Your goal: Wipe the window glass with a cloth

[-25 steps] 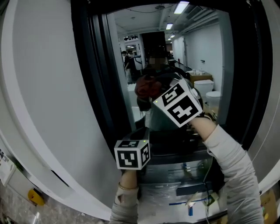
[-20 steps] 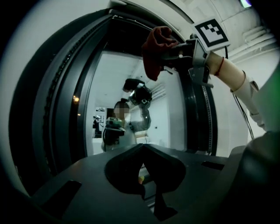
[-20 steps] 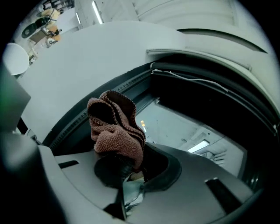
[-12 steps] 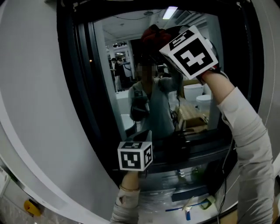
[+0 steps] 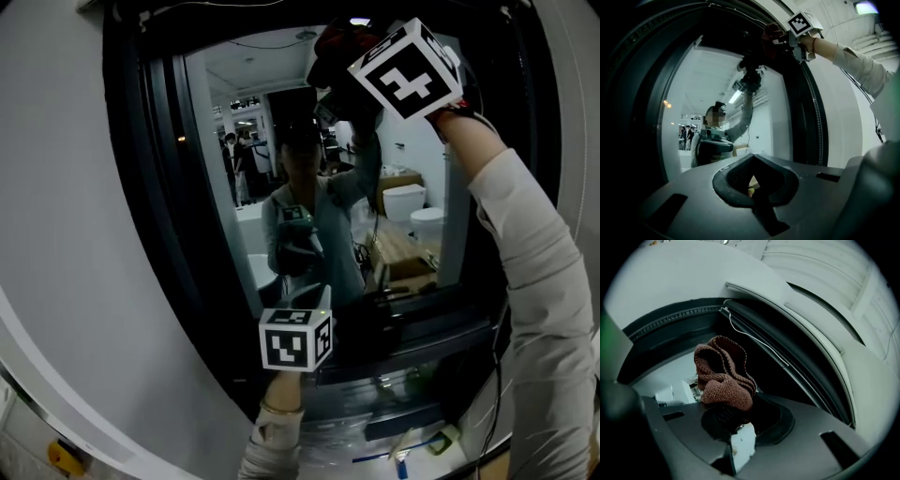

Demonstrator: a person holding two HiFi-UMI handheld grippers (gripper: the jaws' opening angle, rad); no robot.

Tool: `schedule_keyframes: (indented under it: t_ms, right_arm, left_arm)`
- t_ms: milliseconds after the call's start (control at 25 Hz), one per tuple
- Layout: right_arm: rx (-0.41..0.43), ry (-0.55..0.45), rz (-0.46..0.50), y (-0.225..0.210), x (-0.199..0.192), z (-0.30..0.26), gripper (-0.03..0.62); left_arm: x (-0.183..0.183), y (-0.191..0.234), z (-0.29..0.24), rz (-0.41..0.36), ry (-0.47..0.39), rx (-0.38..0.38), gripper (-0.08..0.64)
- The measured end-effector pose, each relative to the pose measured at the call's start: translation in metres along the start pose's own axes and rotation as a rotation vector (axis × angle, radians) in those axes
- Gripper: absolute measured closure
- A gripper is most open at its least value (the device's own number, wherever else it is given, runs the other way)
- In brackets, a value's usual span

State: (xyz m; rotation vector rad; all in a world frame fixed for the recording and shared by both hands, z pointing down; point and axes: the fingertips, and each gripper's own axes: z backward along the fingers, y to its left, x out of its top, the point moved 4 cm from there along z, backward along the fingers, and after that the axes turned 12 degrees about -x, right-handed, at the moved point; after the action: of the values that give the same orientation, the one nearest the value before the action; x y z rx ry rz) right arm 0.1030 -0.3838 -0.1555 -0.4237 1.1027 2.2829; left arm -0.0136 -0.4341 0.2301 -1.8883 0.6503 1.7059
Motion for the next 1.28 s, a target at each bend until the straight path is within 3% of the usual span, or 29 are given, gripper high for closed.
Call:
schedule_keyframes:
  t_ms: [400, 1280]
  right_arm:
    - [-0.009, 0.029, 0.13, 0.022, -0.013, -0.011, 0.549]
    - [0.124, 0.035, 0.104, 0.091, -0.052, 0.05, 0.549]
  left_arm:
    - [-0.001, 0.006, 0.0, -0.005, 0.007, -0.004, 0.557]
    - [-0.021, -0.013, -0.001, 0.025, 0.005, -0.02, 0.557]
